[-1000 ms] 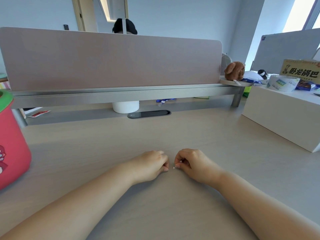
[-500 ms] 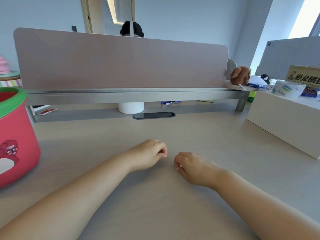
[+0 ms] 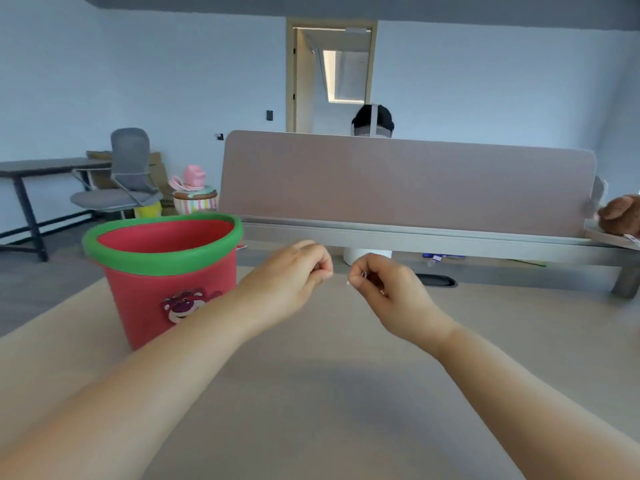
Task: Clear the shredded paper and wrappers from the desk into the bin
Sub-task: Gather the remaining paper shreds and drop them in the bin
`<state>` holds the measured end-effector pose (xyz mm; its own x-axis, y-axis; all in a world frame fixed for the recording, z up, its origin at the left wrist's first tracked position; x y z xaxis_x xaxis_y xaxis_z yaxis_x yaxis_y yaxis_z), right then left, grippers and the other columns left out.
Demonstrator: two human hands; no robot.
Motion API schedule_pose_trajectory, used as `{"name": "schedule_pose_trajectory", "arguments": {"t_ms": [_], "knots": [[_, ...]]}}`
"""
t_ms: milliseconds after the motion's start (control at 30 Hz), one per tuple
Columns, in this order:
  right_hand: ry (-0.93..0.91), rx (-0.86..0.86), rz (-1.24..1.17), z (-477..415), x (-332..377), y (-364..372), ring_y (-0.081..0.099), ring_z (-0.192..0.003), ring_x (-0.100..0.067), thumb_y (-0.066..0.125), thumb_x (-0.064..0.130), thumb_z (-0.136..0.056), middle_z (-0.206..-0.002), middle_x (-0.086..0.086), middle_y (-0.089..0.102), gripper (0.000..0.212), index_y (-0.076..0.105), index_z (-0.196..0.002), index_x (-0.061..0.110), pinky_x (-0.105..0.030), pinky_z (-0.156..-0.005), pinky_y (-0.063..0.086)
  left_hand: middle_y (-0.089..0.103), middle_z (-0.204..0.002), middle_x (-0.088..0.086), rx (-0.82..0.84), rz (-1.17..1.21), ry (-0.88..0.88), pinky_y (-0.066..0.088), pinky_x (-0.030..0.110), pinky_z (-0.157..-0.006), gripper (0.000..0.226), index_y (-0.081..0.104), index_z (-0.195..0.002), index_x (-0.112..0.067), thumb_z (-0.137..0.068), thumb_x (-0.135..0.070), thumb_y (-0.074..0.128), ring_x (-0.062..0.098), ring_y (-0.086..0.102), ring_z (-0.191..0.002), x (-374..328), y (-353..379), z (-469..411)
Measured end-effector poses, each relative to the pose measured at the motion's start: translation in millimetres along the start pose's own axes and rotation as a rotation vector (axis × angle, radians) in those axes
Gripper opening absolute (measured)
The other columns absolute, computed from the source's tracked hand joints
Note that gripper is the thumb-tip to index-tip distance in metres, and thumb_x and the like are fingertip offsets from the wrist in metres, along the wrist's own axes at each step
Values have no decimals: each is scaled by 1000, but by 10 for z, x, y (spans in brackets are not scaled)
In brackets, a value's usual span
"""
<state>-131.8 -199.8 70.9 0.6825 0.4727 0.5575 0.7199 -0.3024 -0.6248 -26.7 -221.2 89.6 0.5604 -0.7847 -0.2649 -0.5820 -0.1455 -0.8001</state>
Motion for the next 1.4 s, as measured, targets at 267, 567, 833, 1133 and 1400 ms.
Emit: {"name": "schedule_pose_trajectory", "arguments": {"t_ms": [267, 567, 833, 1133, 1400], "knots": [[-217, -62, -70, -1031, 1043, 543, 46, -51, 3, 52, 5, -87, -59, 16, 43, 14, 56, -75, 12, -6, -53, 36, 51, -79, -5, -335, -192, -262, 37, 29, -81, 7, 60, -85, -7, -88, -10, 55, 15, 49, -76, 845, -1439, 282], [-212, 95, 16, -1452, 1108, 1194, 53, -77, -7, 63, 10, -83, -91, 1, 69, 18, 72, -99, 13, -13, -69, 37, 73, -89, -1, -51, -88, -445, 50, 25, -85, 18, 70, -99, -19, -89, -15, 56, 4, 66, -79, 1497, -1440, 467], [-166, 90, -7, -1515, 1042, 1290, 54, -59, -6, 70, 18, -78, -63, 7, 63, 3, 72, -78, 16, -11, -59, 42, 61, -73, -13, -96, -139, -477, 43, 14, -63, 4, 69, -80, -23, -78, -21, 71, -2, 55, -68, 1618, -1525, 547], [-137, 93, -10, -1463, 984, 1291, 58, -67, -1, 68, 11, -79, -76, 2, 70, 13, 74, -88, 17, 4, -63, 39, 74, -96, -2, -73, -134, -491, 48, 19, -86, 21, 69, -103, -19, -84, -13, 64, 1, 63, -83, 1685, -1456, 583], [-154, 83, -37, -1393, 998, 1205, 56, -64, -1, 69, 14, -78, -78, -3, 71, 8, 73, -85, 15, -9, -66, 44, 58, -63, -13, -162, -200, -535, 42, 24, -57, 17, 63, -69, -24, -69, -32, 78, 2, 52, -58, 1621, -1576, 567]]}}
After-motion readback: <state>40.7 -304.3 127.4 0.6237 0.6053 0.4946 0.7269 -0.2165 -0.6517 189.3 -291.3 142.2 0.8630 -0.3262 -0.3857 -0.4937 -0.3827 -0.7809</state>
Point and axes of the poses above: each hand's wrist, its own z-axis away from the middle knuckle, its own y-axis out of the palm, x = y × z, the point moved 9 cm from there along -z, towards the middle knuckle
